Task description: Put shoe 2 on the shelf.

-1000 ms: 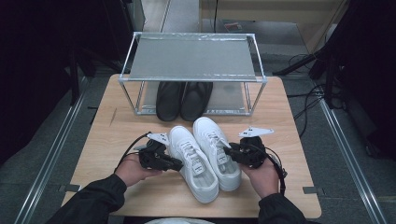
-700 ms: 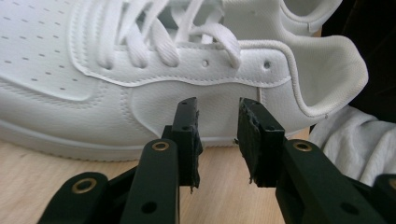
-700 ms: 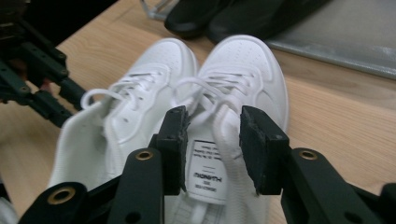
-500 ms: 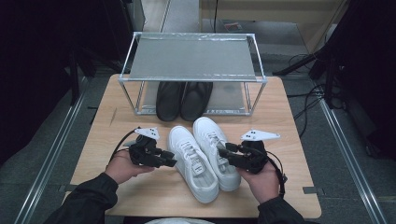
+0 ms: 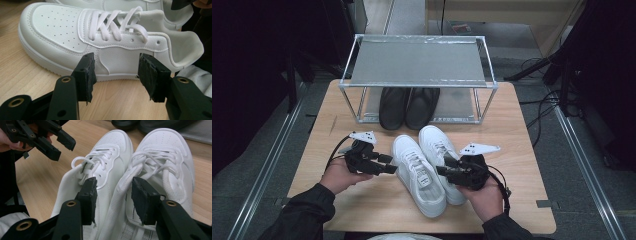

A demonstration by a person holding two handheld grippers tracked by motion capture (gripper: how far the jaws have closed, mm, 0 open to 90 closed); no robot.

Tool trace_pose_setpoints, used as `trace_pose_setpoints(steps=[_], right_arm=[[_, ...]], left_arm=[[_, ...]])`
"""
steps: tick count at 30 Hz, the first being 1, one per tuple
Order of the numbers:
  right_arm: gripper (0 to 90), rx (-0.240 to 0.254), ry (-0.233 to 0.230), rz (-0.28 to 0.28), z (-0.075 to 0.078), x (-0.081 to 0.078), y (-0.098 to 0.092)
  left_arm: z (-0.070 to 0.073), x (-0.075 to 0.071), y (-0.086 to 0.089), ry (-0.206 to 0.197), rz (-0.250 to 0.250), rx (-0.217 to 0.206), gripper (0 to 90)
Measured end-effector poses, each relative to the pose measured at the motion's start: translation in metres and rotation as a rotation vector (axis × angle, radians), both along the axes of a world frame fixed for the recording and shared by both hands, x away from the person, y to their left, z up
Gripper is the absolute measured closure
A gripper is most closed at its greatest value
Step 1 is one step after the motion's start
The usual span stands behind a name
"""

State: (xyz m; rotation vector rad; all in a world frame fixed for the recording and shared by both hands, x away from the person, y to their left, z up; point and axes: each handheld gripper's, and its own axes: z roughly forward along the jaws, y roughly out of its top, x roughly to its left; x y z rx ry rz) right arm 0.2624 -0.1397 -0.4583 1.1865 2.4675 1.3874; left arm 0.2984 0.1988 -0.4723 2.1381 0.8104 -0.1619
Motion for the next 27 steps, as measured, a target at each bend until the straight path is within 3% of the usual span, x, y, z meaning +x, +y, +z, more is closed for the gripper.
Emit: trace_pose_setpoints(steps=[11, 16, 27], right_arm=[[42.9, -0.026, 0.010, 0.000, -0.006, -0.002, 0.011], [39.7, -0.071, 0.012, -0.010, -0.011, -0.005, 0.026], [50.7, -0.141, -0.035, -0.071, -0.019, -0.005, 0.040]], left_arm=[[0.000, 0.001, 0.003, -0.002, 0.012, -0.002, 46.5], [-0.001, 0.003, 0.006, 0.001, 0.026, -0.009, 46.0], [0.000, 0.006, 0.013, -0.001, 0.066, -0.028, 46.1]])
